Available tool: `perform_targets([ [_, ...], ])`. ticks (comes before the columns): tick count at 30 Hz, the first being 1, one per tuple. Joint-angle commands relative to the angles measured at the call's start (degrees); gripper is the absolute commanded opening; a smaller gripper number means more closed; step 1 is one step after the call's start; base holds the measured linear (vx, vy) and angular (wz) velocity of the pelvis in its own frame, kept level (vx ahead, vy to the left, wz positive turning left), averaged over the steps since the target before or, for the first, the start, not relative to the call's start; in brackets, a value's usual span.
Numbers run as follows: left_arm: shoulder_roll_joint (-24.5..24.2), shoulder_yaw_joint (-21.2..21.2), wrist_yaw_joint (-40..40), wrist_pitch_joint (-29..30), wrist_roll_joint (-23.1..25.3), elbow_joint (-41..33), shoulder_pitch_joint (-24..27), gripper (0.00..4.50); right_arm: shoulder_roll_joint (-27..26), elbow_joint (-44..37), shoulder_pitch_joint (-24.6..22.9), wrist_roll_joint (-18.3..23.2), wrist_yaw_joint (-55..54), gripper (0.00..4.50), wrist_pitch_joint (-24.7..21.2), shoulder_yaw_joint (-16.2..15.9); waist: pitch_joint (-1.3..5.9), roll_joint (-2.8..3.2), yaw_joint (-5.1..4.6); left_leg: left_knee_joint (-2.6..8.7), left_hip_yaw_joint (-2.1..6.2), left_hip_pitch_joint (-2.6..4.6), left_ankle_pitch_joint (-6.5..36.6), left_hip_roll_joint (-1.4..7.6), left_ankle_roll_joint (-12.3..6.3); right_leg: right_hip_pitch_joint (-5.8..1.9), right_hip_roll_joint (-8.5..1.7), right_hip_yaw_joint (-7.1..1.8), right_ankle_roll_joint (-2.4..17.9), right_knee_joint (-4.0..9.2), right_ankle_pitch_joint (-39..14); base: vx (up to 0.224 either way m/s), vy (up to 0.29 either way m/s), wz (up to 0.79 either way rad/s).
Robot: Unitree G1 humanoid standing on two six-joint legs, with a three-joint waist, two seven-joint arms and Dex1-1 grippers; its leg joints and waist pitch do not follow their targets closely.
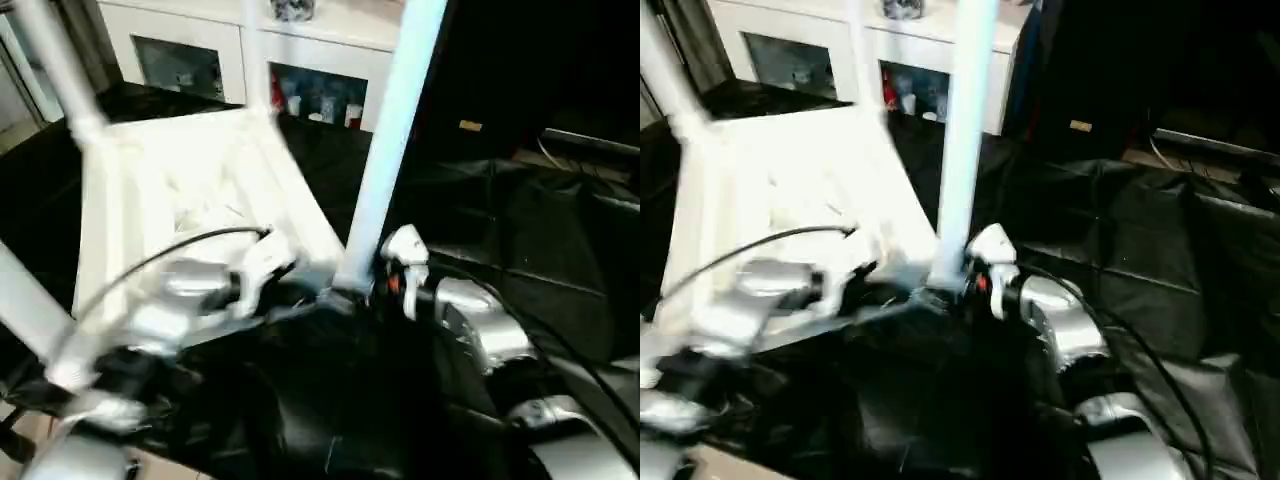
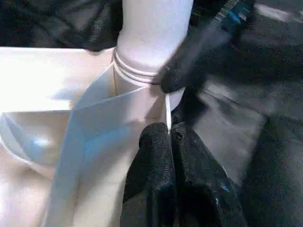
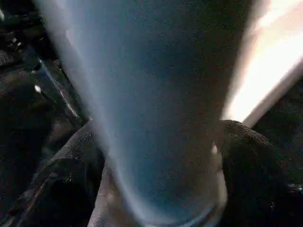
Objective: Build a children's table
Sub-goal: Rotate leg to tighten
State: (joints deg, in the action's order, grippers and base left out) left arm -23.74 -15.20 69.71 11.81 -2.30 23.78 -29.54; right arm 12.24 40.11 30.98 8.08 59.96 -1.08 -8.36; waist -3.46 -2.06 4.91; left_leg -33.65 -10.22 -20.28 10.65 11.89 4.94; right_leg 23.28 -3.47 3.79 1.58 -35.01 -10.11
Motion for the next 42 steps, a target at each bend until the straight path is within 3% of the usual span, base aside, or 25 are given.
perform_targets([
  [1,0.1,-1.9,-0.7,-1.4,2.1,-1.3,-0.4,0.00,1.3,-0.4,-0.1,0.4,1.2,3.78,-0.9,0.4,3.69,0.31,0.10,3.95,0.10,0.89,11.7,1.90,-2.25,-2.65,-4.50,-2.94,12.7,4.03,-12.9,0.000,0.000,0.00],
  [3,0.2,-1.3,-1.5,0.0,1.8,-1.2,-0.5,0.00,1.6,-0.6,0.0,0.4,1.4,3.78,-0.9,0.6,3.58,0.24,0.16,3.97,0.04,1.05,12.5,1.83,-1.80,-2.50,-4.54,-3.02,12.4,4.21,-14.3,0.000,0.000,0.00],
  [7,0.0,-0.1,-2.0,3.1,0.0,-3.0,0.4,0.00,1.6,-1.0,0.0,0.4,1.5,3.78,-1.0,0.7,3.72,0.10,0.02,4.05,0.29,0.50,11.5,1.72,-1.23,-2.96,-4.69,-3.01,11.2,4.16,-15.4,0.000,0.000,0.00],
  [9,-0.7,-0.2,-1.4,4.2,-0.4,-4.5,1.3,0.54,1.6,-1.2,-0.2,0.5,1.5,3.82,-1.0,0.6,3.80,0.12,0.03,3.98,0.29,0.47,10.8,1.69,-1.39,-2.94,-4.65,-3.01,11.3,4.05,-14.6,0.000,0.000,0.00],
  [11,-1.3,0.1,-1.6,4.5,-0.7,-5.7,2.2,0.56,1.5,-1.5,-0.4,0.6,1.5,3.82,-1.0,0.4,3.89,-0.22,-0.16,3.95,0.33,0.20,9.5,1.66,-1.82,-3.14,-4.57,-2.94,11.6,3.81,-12.9,0.000,0.000,0.00],
  [16,-2.6,-0.5,-1.6,4.0,0.2,-6.0,3.0,0.99,1.3,-1.7,-0.6,0.6,1.9,3.82,-1.1,0.1,3.92,0.01,-0.09,3.86,0.21,0.41,8.6,1.63,-2.48,-2.97,-4.37,-2.91,12.4,3.58,-10.3,0.000,0.000,0.00],
  [25,-2.5,0.1,-4.6,3.0,0.6,-4.7,2.9,0.99,1.4,-1.9,-0.7,0.7,2.2,3.82,-1.1,0.1,3.76,-0.10,0.00,3.97,0.28,0.42,10.3,1.59,-1.65,-2.94,-4.49,-2.94,11.2,3.99,-13.9,0.000,0.000,0.00],
  [32,-0.9,-1.1,-4.3,0.5,0.1,-2.1,2.3,0.99,1.4,-1.6,-0.7,0.6,2.4,3.82,-0.9,0.1,3.93,0.01,0.04,3.88,0.27,0.39,9.5,1.61,-1.74,-3.02,-4.46,-2.95,11.6,3.75,-11.8,0.000,0.000,0.00],
  [40,-1.2,-2.7,-3.6,-1.0,1.6,1.5,0.8,0.99,1.7,-1.9,-0.8,0.5,2.5,3.82,-0.9,0.0,3.80,-0.08,0.09,3.99,0.30,0.55,11.2,1.57,-1.32,-2.95,-4.52,-2.95,10.7,4.15,-15.0,0.000,0.000,0.00],
  [41,-1.3,-2.8,-3.3,-1.0,1.6,1.6,0.8,0.71,1.7,-1.9,-0.8,0.5,2.6,3.82,-0.9,0.0,3.81,-0.13,0.07,3.99,0.33,0.49,11.1,1.59,-1.27,-2.99,-4.54,-2.95,10.6,4.13,-15.1,0.000,0.000,0.00],
  [42,-1.5,-3.1,-2.8,-1.0,1.8,1.7,0.7,0.71,1.7,-1.8,-0.7,0.4,2.6,3.82,-0.8,0.0,3.78,-0.13,0.08,4.02,0.36,0.48,11.1,1.60,-1.25,-2.97,-4.57,-2.95,10.5,4.17,-15.4,0.000,0.000,0.00],
])
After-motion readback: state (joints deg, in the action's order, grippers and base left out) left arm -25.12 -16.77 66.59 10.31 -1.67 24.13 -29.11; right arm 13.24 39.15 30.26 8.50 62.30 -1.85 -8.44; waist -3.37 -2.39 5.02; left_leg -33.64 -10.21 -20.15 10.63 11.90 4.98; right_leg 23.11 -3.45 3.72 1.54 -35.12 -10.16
